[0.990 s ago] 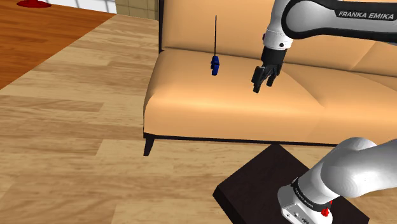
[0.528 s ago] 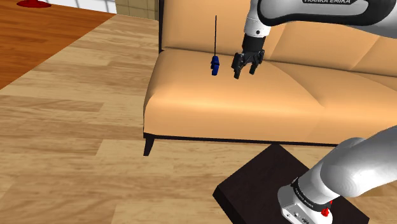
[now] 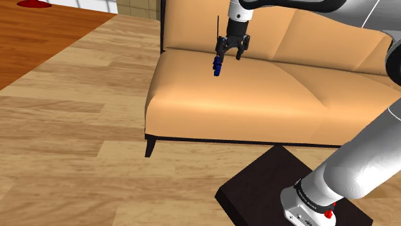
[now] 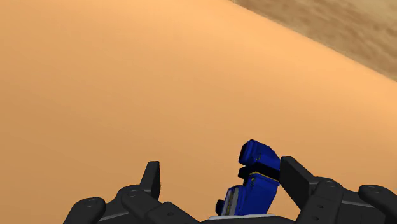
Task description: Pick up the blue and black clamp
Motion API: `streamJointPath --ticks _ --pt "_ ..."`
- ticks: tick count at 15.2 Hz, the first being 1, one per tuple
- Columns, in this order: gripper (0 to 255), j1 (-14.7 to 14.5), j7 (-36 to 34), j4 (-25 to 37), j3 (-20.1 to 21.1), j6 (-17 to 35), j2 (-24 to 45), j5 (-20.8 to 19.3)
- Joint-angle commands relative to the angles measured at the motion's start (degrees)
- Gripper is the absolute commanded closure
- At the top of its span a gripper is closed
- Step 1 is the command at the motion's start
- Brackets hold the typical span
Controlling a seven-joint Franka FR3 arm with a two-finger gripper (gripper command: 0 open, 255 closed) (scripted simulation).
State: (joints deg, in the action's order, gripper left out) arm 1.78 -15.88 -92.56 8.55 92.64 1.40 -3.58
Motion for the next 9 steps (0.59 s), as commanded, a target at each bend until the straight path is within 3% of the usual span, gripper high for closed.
streamJointPath --ticks 1,6,9 --pt "0 -0.12 -1.51 5.49 0.05 -0.69 3.95 -0.90" --pt "0 -1.46 -4.91 23.82 -0.01 -5.39 15.77 -3.47" --pt "0 -1.28 -5.06 19.95 -0.08 -2.55 14.74 -3.29"
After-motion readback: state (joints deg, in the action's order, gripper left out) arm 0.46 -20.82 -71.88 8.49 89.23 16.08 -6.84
